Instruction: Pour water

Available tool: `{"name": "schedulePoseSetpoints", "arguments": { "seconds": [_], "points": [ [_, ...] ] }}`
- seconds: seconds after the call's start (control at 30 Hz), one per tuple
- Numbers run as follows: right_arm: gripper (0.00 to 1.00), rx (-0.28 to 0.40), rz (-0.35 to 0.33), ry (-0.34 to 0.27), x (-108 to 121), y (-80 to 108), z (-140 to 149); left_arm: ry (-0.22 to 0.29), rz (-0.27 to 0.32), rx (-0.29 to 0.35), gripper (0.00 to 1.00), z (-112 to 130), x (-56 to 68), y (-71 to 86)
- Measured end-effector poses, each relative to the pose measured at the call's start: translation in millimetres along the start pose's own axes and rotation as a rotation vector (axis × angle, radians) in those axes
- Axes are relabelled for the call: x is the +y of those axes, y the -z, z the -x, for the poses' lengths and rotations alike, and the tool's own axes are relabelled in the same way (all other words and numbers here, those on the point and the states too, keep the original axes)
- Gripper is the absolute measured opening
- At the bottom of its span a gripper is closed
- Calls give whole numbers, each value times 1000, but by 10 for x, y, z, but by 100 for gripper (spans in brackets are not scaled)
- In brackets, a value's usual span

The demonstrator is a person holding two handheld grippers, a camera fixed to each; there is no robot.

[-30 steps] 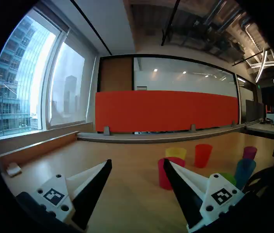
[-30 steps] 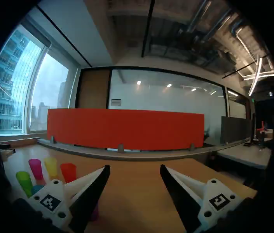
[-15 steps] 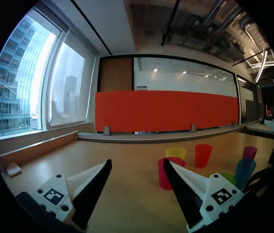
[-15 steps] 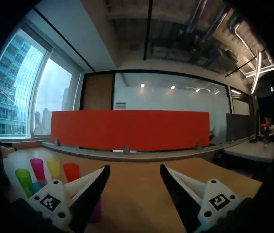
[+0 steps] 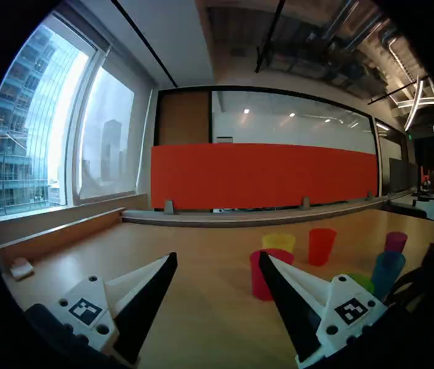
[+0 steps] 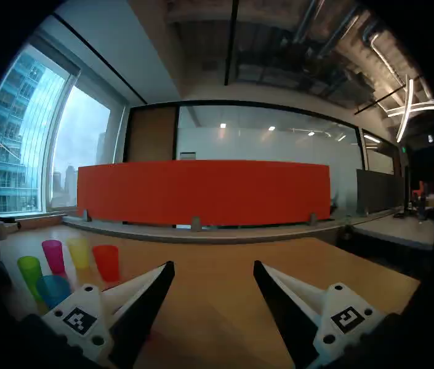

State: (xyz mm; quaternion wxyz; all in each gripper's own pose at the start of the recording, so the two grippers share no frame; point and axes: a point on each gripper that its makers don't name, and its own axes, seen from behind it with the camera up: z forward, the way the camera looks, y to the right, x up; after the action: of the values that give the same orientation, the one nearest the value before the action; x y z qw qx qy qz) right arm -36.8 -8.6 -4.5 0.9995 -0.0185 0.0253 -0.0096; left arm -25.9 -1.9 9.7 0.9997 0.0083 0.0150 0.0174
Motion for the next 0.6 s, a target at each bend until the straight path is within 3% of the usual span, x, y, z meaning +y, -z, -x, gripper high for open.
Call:
{"name": "schedulePoseSetpoints", "arguments": {
  "seconds": [0.6],
  "points": [
    [99,-25,11,-22,55,-31,128,0,0,0,99,5,1,2]
  ]
}}
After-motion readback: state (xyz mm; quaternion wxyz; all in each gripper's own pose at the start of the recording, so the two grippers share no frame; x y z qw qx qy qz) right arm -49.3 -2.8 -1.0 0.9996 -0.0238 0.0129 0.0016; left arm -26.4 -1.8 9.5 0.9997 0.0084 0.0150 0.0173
